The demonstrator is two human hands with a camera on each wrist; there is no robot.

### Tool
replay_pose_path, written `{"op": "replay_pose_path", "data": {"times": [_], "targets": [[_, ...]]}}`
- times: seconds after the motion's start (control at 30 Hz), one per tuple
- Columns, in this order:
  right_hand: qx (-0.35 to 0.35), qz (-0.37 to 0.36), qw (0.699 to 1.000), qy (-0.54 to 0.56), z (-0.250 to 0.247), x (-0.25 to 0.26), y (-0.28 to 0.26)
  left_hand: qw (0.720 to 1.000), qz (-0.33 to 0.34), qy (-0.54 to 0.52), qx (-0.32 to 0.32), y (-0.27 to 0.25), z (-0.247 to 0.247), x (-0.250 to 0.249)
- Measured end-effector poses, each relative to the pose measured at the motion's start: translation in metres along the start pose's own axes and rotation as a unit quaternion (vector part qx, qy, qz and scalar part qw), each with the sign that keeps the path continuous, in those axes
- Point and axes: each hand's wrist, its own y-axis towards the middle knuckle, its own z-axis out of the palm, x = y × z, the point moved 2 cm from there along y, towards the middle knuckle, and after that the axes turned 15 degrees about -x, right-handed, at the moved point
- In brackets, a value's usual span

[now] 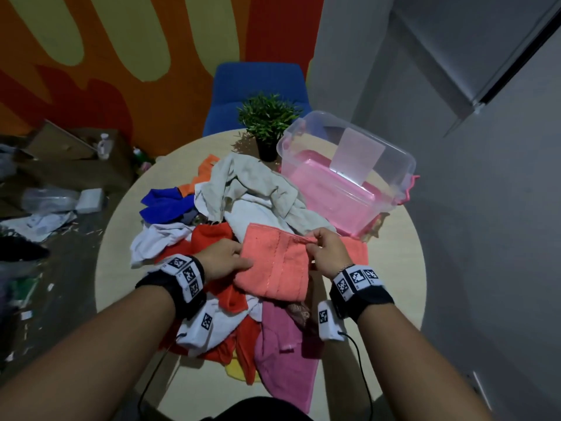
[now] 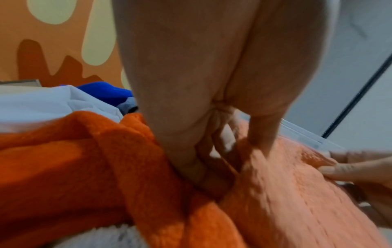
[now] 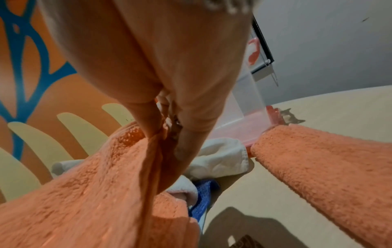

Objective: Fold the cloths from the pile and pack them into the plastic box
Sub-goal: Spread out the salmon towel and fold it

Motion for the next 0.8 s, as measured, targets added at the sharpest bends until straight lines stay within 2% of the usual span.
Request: {"op": "replay_pose_path", "data": {"times": [0.1,0.17,0.33,0.47,0.53,0.57,0.63,0.7,0.73,0.8], "targets": [[-0.021,-0.014,0.999,-0.03,0.009,0.005,0.008,0.997,0.009,0.012,-0.081,0.008,0.004,0.0],[-0.036,-0.009,0.998,-0.044,0.014,0.006,0.014,0.993,0.007,0.042,-0.111,0.01,0.006,-0.001],[-0.047,0.029,0.995,-0.087,0.018,-0.002,0.021,0.991,-0.004,0.087,-0.098,0.014,0.009,0.004],[-0.077,0.049,0.994,-0.056,0.023,-0.002,0.022,0.989,-0.016,0.099,-0.112,0.016,0.008,0.007],[-0.088,0.029,0.995,-0.038,0.027,0.0,0.02,0.984,-0.028,0.119,-0.13,0.017,0.008,0.01],[-0.091,-0.003,0.994,-0.054,0.028,0.003,0.018,0.98,-0.027,0.136,-0.146,0.015,0.009,0.008],[-0.055,-0.069,0.993,-0.079,0.025,0.007,0.01,0.969,0.003,0.157,-0.191,0.01,0.009,0.004],[0.058,-0.094,0.99,-0.083,0.024,0.007,-0.005,0.956,0.088,0.177,-0.219,0.002,0.011,-0.006],[0.114,-0.101,0.983,-0.1,0.025,0.003,-0.013,0.943,0.139,0.222,-0.204,-0.003,0.013,-0.012],[0.176,-0.136,0.955,-0.194,0.028,-0.011,-0.022,0.897,0.212,0.371,-0.111,-0.012,0.023,-0.02]]}}
